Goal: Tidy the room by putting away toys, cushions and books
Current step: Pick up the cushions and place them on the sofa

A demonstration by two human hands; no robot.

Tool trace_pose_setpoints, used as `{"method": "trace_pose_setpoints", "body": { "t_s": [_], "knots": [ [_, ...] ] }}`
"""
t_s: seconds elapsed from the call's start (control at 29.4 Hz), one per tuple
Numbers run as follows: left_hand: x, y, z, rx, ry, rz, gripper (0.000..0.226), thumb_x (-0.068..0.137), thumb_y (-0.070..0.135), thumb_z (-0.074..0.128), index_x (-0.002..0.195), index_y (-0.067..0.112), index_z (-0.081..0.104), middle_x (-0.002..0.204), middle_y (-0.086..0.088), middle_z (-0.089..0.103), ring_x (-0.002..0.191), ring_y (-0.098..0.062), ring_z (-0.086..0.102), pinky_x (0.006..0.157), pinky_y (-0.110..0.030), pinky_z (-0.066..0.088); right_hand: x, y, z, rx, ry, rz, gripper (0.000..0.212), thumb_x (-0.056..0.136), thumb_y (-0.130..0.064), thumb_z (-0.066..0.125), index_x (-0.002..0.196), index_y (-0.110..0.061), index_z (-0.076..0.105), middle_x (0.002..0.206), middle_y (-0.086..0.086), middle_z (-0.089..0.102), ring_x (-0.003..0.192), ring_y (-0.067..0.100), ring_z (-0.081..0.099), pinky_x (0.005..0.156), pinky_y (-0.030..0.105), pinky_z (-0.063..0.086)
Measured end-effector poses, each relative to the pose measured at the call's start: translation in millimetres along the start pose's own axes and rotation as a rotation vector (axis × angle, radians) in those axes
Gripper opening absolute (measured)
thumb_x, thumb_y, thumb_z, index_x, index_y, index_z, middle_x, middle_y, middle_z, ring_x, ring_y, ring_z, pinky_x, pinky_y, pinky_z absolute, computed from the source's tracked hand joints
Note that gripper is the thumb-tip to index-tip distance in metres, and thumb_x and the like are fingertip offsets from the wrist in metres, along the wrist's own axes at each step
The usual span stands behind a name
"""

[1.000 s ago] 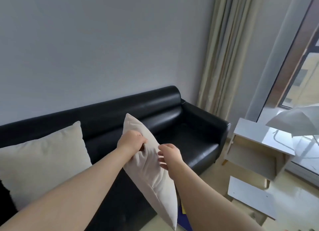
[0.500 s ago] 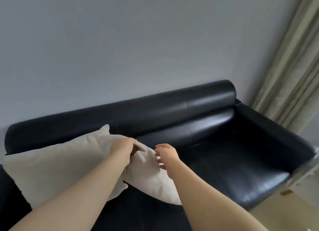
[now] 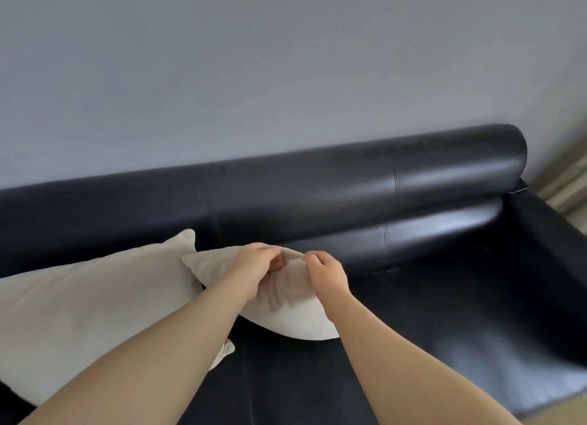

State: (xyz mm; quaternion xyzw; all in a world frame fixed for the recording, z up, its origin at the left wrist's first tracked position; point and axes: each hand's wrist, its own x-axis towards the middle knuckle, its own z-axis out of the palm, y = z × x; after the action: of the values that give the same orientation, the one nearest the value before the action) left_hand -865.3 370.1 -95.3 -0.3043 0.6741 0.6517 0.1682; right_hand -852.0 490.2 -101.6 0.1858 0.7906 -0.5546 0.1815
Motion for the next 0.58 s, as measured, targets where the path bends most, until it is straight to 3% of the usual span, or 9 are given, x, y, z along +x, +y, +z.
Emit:
{"method": "trace_pose_setpoints", "body": {
  "t_s": [0.07,0.17,0.27,0.31,0.37,0.44,0.58],
  "knots": [
    [8.2,-4.6,-14.2,0.159,-0.019,0.219,0.015,0.094,0.010,0.052,0.103,0.017,0.061,0.092,0.005,0.066,0.088,-0.009,0.061,0.076,-0.022,0.045,10.2,-5.2,8.1,0.091,0.083,-0.041,0.027,0.097,-0.035,0.042,0.108,-0.022,0.063,0.096,-0.006,0.061,0.097,0.015,0.055,0.087,0.031,0.044],
    [16.0,-11.3,-30.7,0.641,-0.041,0.538,0.040,0.089,0.012,0.059,0.127,0.025,0.053,0.125,0.010,0.057,0.116,-0.009,0.052,0.098,-0.021,0.039,14.1,-10.6,18.1,0.283,0.086,-0.076,0.023,0.093,-0.043,0.049,0.106,-0.027,0.060,0.098,-0.012,0.060,0.094,0.006,0.054,0.083,0.026,0.040],
    [22.9,-12.2,-35.6,1.176,0.069,0.721,0.060,0.087,0.034,0.060,0.141,0.037,0.032,0.145,0.017,0.034,0.138,-0.012,0.028,0.115,-0.032,0.019,26.6,-4.6,25.1,0.114,0.070,-0.133,0.024,0.083,-0.046,0.062,0.104,-0.038,0.055,0.100,-0.016,0.060,0.104,0.011,0.055,0.093,0.033,0.045],
    [29.0,-12.1,-37.4,1.253,0.115,0.720,0.069,0.086,0.043,0.059,0.144,0.039,0.023,0.152,0.016,0.023,0.143,-0.013,0.018,0.116,-0.038,0.012,30.8,-5.8,26.5,0.015,0.087,-0.145,0.024,0.080,-0.048,0.064,0.100,-0.042,0.052,0.096,-0.018,0.059,0.104,0.012,0.055,0.096,0.037,0.044],
    [42.3,-12.5,-44.6,1.204,0.128,0.542,0.090,0.078,0.059,0.061,0.148,0.039,0.007,0.157,0.009,0.004,0.146,-0.018,0.006,0.115,-0.049,0.010,40.7,-6.3,27.9,-0.132,0.109,-0.115,0.030,0.078,-0.053,0.063,0.100,-0.044,0.045,0.096,-0.018,0.055,0.107,0.015,0.051,0.099,0.042,0.041],
    [54.5,-19.0,-52.2,1.124,0.037,0.372,0.105,0.070,0.064,0.065,0.148,0.036,0.001,0.157,0.006,0.006,0.145,-0.020,0.010,0.115,-0.053,0.012,50.2,-4.0,30.0,-0.132,0.098,-0.050,0.036,0.076,-0.057,0.063,0.101,-0.036,0.047,0.102,-0.012,0.056,0.107,0.019,0.051,0.095,0.044,0.044],
    [60.6,-29.5,-53.1,1.066,-0.004,0.427,0.102,0.070,0.056,0.071,0.148,0.034,0.008,0.154,0.007,0.016,0.142,-0.019,0.017,0.113,-0.054,0.015,57.9,0.5,31.9,-0.110,0.170,-0.077,0.039,0.082,-0.053,0.060,0.089,-0.016,0.053,0.098,0.004,0.060,0.095,0.024,0.056,0.081,0.037,0.048]
  ]
}}
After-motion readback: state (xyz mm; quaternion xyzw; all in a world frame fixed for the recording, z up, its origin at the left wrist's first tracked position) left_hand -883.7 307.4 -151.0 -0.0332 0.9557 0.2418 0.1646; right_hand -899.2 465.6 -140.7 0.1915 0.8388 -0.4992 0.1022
